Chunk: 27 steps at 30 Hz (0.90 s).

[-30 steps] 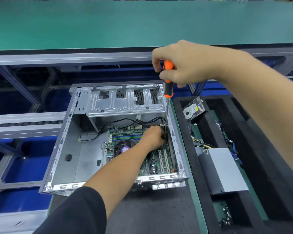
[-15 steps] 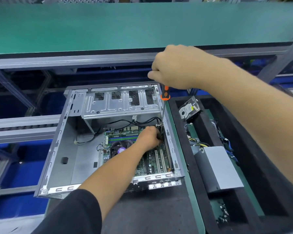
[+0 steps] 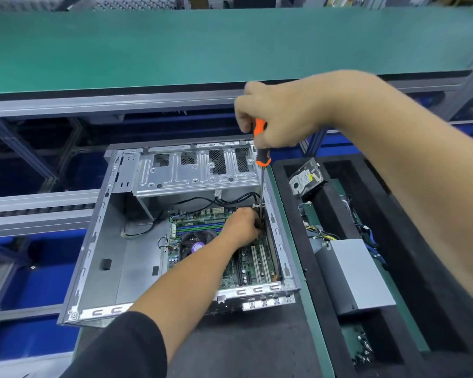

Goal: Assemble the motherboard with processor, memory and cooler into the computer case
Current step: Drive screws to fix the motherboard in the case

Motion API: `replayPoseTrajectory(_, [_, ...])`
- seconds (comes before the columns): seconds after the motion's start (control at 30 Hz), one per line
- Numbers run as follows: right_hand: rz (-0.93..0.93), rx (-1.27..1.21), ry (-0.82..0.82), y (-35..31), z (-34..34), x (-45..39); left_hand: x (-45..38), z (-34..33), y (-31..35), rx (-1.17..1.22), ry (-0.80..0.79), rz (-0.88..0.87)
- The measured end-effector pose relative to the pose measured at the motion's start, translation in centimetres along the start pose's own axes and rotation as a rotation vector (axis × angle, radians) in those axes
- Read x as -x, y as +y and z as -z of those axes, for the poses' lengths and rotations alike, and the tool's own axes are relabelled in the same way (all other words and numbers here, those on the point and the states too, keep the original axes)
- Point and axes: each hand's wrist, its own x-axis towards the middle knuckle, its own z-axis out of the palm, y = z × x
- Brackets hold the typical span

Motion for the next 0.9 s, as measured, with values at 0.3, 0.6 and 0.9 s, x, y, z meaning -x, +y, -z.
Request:
replayPoseTrajectory(0.3, [-0.108, 0.122, 0.086, 0.6, -0.3, -0.6, -0.1, -0.1, 0.0, 0.008, 0.006, 0.005])
replayPoseTrajectory(0.6, [-0.104, 0.127, 0.26, -0.1, -1.4, -0.8, -0.1, -0.2, -0.1, 0.009, 0.01, 0.001])
replayPoseTrajectory(0.9, [-0.003, 0.098, 0.223, 0.1, -1.0, -0.6, -0.1, -0.2, -0.1, 0.015, 0.013, -0.007])
